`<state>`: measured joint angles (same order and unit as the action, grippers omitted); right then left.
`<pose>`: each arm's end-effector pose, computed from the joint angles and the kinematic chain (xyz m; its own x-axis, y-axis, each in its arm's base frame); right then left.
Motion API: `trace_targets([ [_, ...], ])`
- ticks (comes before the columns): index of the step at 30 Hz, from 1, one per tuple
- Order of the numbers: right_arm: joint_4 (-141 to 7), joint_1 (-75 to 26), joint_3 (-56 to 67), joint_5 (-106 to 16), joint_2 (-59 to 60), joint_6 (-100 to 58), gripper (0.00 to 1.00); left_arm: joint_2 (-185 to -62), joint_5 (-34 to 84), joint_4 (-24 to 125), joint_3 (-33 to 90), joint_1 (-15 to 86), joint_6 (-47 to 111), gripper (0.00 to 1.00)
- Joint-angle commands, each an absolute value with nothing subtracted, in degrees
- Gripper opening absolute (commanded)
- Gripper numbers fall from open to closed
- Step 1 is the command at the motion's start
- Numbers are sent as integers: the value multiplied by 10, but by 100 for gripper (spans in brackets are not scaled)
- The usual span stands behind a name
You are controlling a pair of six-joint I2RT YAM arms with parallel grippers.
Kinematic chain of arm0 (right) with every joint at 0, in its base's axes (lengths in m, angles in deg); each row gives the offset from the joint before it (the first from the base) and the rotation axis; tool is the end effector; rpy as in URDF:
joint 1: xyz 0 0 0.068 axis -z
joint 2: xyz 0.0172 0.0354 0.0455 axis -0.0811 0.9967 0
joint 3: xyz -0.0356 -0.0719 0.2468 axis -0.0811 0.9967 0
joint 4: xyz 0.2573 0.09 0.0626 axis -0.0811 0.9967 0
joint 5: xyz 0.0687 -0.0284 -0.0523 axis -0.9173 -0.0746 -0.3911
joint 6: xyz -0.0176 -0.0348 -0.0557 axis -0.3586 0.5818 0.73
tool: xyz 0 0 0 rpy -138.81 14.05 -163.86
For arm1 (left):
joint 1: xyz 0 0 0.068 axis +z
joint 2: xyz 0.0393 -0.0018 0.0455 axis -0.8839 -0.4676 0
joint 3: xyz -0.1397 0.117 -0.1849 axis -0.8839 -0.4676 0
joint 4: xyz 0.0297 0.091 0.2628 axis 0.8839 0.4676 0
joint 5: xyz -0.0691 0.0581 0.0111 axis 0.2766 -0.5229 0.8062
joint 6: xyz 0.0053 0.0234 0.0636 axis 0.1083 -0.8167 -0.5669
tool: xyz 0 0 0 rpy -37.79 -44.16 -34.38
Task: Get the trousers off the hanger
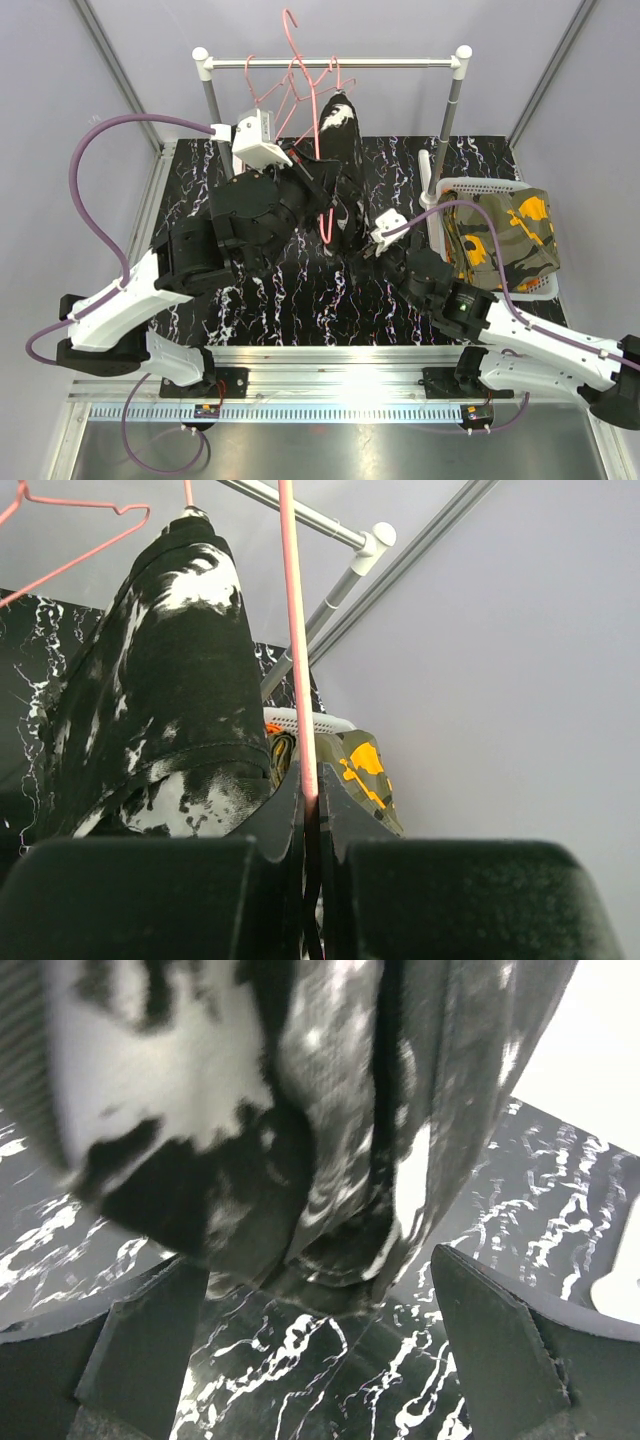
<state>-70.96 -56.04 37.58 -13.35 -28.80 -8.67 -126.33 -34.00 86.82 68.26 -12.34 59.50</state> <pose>0.1460 0.2145 0.3210 0.0156 -0.1485 -0.9888 -0.5971 0.7918 -0.1284 0.1123 -0.2464 0.5523 -0.2591 -0.5617 -0.7857 0.3102 0.7220 -0.6185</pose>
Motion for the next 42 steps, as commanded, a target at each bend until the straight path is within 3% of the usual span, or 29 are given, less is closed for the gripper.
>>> trace_targets([
  [1, -791, -557, 364, -60, -272, -91, 100, -1239, -362, 761, 694, -126, 601, 0],
  [9, -874, -557, 367, -31, -263, 24, 100, -1235, -358, 769, 693, -126, 597, 0],
  [23, -893, -557, 333, -111, -279, 218, 99, -1265, -321, 828, 699, -116, 607, 0],
  [31, -841, -557, 321, -160, -324, 211, 99, -1280, -230, 863, 665, -68, 634, 0],
  [42, -784, -554, 256, -122, -271, 205, 96, -1287, -192, 862, 655, -58, 637, 0],
])
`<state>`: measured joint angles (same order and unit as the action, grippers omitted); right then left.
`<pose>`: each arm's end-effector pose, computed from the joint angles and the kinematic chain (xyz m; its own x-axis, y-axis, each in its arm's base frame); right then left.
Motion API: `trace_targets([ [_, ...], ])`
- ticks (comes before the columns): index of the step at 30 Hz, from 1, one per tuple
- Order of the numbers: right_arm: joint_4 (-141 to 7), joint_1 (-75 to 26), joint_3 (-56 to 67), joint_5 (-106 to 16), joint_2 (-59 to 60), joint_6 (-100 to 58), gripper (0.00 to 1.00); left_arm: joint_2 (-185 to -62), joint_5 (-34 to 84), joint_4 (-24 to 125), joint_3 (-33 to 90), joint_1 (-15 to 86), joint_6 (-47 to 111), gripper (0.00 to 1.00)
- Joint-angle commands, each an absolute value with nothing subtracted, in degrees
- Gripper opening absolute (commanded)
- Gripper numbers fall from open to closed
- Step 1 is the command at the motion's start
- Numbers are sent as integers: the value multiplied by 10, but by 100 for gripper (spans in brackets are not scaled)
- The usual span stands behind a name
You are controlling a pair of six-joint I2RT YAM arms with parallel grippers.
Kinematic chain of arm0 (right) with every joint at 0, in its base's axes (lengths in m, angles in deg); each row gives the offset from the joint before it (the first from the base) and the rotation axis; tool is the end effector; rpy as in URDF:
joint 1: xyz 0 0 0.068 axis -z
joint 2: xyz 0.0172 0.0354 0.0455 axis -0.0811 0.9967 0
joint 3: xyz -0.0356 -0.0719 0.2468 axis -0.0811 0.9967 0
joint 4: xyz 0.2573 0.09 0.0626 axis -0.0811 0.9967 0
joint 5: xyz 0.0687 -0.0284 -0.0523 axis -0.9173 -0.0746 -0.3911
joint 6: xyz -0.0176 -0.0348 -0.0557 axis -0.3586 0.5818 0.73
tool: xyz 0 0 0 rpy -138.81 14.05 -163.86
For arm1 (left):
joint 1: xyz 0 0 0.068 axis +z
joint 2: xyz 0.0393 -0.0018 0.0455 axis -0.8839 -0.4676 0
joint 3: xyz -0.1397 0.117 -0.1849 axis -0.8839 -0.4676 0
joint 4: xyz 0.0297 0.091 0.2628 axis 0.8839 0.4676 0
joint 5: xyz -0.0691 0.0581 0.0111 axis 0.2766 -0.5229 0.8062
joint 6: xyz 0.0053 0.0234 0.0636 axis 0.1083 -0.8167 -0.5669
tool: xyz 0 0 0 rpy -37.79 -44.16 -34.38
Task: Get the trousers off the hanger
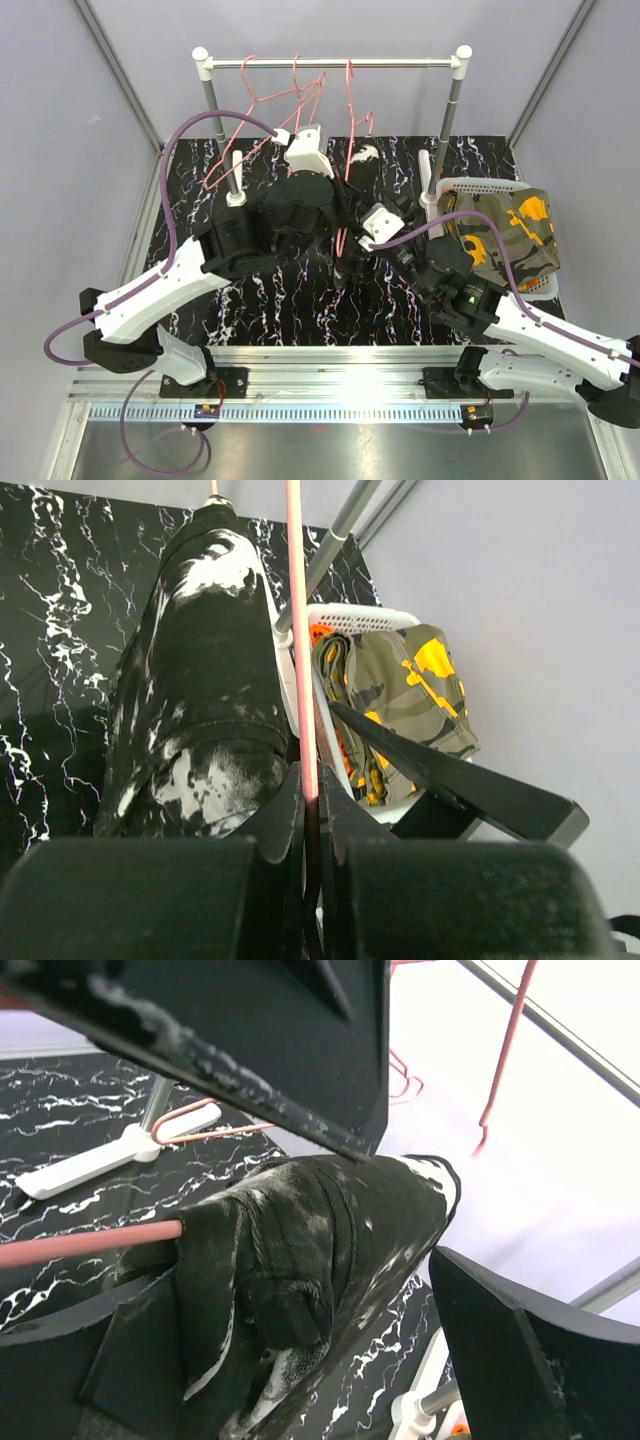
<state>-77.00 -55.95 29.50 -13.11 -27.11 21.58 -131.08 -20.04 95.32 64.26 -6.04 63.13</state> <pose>0.1470 0.2151 0.3823 0.3984 -0.3748 -0.8371 -0.4431 0.7204 -0.5335 0.1488 -0.2836 0.4897 -0.4485 -0.3440 -0.8249 0.3124 0.8044 -0.5054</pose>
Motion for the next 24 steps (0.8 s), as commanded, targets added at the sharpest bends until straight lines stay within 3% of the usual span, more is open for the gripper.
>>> trace_targets([
  [1, -791, -554, 256, -119, -271, 206, 96, -1284, -191, 859, 653, -58, 639, 0],
  [4, -807, -551, 258, -99, -255, 223, 90, -1277, -182, 849, 639, -58, 645, 0],
  [6, -799, -542, 260, -100, -244, 229, 76, -1276, -180, 848, 639, -58, 645, 0],
  [8, -791, -521, 266, -124, -245, 216, 73, -1272, -178, 846, 638, -58, 642, 0],
  [13, -798, -491, 284, -145, -259, 212, 79, -1265, -170, 848, 639, -58, 631, 0],
  [17, -793, -478, 280, -148, -244, 215, 97, -1253, -166, 846, 632, -58, 630, 0],
  [24, -801, -466, 284, -156, -232, 194, 99, -1236, -155, 818, 624, -59, 616, 0],
])
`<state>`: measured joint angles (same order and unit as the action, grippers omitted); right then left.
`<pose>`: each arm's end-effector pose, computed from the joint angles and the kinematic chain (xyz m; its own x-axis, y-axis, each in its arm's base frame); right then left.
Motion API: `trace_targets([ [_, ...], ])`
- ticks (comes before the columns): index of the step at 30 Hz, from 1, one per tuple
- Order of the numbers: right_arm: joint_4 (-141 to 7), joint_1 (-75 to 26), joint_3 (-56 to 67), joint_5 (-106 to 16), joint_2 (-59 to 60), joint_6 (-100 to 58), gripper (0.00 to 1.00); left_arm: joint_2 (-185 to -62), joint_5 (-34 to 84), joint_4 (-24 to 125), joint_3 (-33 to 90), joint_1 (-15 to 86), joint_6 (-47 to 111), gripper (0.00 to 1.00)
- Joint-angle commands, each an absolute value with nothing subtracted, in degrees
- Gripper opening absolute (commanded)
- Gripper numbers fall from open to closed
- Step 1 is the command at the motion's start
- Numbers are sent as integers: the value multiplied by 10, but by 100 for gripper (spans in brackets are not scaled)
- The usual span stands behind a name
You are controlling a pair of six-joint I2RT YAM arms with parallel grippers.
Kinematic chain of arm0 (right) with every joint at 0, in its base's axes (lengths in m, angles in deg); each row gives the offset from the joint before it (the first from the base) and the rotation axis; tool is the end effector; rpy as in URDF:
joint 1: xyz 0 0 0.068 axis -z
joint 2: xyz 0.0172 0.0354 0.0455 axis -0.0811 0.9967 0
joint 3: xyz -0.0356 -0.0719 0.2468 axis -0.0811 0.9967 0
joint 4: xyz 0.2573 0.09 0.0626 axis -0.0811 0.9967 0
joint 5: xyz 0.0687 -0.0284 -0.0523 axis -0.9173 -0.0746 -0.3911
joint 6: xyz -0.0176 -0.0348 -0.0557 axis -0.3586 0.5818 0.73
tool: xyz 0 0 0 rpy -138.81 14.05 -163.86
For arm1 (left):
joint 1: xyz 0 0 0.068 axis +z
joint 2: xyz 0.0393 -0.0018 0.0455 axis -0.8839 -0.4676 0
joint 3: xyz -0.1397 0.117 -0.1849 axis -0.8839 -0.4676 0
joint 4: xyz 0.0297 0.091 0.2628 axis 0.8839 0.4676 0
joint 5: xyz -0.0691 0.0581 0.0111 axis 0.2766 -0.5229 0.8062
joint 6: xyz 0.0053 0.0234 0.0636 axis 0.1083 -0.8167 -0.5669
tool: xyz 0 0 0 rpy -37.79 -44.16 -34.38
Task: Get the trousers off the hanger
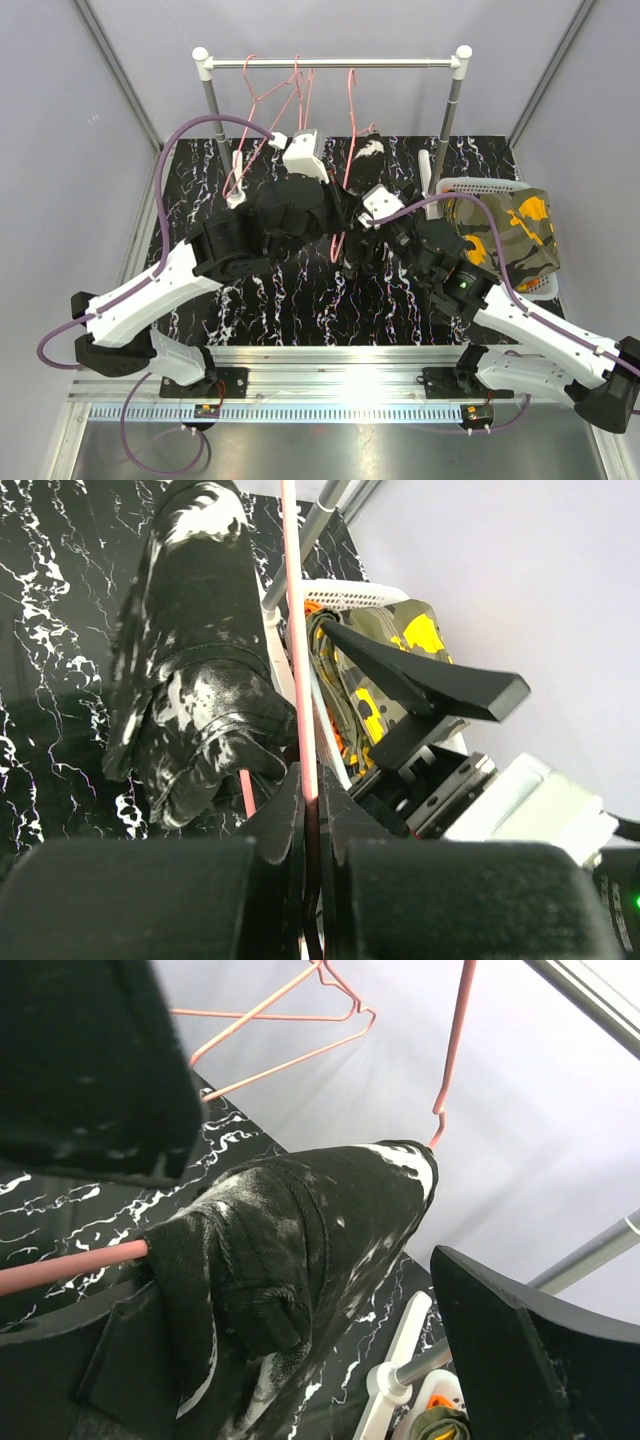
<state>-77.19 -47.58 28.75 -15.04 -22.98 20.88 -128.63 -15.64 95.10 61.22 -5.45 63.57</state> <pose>0.1870 0.2073 0.3699 0.3238 -0.4470 -0.8339 -0.3800 0.7457 -0.5473 0.1459 -0.2770 0.4845 -0.4924 -0.3234 -0.8080 0.3454 0.7796 -0.5225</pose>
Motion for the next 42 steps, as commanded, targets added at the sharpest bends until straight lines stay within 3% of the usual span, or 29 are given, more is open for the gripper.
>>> trace_targets([
  [1, -798, -466, 283, -162, -235, 179, 99, -1228, -154, 811, 615, -59, 611, 0],
  [7, -807, -466, 309, -172, -258, 116, 99, -1193, -132, 717, 560, -62, 574, 0],
  [15, -857, -462, 315, -90, -212, 122, 95, -1168, -141, 648, 530, -94, 524, 0],
  [19, -826, -451, 276, -123, -199, 140, 85, -1157, -153, 644, 528, -114, 505, 0],
  [23, -815, -447, 254, -124, -194, 163, 67, -1145, -157, 642, 521, -127, 495, 0],
  [26, -792, -447, 232, -130, -191, 183, 48, -1139, -160, 649, 514, -128, 491, 0],
  [27, -785, -446, 227, -132, -191, 187, 36, -1138, -162, 650, 512, -128, 489, 0],
  [32, -749, -446, 195, -144, -195, 196, 8, -1153, -224, 718, 520, -128, 493, 0],
  [35, -739, -446, 187, -127, -201, 208, 0, -1156, -297, 765, 505, -128, 504, 0],
  [42, -766, -430, 167, -47, -206, 218, 0, -1141, -343, 801, 443, -128, 536, 0],
])
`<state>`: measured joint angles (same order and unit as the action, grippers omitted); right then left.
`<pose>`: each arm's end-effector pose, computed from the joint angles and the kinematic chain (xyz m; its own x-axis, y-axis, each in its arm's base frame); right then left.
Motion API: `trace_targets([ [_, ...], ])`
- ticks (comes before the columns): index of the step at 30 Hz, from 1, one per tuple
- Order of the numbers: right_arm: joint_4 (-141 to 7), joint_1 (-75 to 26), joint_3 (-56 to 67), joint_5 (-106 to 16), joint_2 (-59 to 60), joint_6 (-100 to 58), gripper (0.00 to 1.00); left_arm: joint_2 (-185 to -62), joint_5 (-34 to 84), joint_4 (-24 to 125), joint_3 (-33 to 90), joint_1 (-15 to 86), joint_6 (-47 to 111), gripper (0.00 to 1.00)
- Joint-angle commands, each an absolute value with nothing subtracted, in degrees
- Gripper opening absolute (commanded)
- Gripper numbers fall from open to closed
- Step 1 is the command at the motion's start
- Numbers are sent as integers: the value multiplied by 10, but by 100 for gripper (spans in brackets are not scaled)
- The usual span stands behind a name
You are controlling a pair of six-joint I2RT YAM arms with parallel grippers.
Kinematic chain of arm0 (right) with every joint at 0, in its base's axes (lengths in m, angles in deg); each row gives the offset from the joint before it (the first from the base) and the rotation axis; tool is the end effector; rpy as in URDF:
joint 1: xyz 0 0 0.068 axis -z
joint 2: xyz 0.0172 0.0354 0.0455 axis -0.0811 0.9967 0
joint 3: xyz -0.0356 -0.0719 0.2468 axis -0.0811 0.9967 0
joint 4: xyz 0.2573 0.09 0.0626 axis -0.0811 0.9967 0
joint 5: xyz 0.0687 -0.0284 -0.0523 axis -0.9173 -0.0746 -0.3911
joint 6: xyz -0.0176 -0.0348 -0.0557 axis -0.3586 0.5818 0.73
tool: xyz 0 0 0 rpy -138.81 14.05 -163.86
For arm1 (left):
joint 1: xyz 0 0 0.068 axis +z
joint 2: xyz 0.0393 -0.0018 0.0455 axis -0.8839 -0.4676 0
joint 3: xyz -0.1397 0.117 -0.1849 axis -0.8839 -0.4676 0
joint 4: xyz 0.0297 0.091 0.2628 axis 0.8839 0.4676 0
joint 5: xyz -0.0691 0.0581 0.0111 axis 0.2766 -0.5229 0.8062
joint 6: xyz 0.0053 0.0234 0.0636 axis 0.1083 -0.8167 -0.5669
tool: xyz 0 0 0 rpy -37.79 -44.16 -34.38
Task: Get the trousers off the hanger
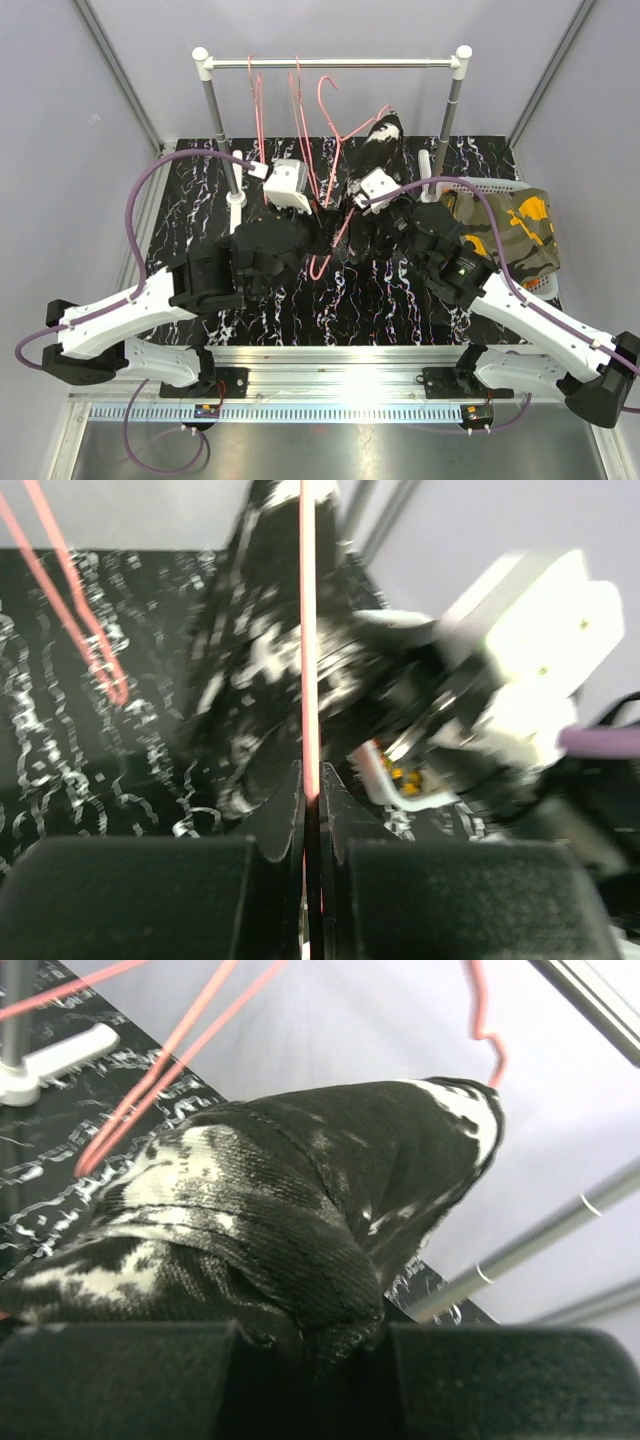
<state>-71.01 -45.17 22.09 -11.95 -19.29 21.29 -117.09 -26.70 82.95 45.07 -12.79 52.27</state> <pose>0.2045 0.2058 0.3850 0.2493 -0.5146 -0.8204 -0.3269 0.7527 -0.5714 0.1073 -0.2540 0.4702 -0.3215 -0.2833 -0.9035 0.4209 0.8120 -0.4043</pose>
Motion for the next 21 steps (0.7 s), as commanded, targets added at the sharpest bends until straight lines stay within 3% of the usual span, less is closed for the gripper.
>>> trace_targets([
  [1, -763, -426, 160, -41, -206, 214, 0, -1141, -343, 806, 436, -128, 541, 0],
  [21, -598, -333, -78, 36, -187, 141, 0, -1203, -251, 844, 292, -77, 666, 0],
])
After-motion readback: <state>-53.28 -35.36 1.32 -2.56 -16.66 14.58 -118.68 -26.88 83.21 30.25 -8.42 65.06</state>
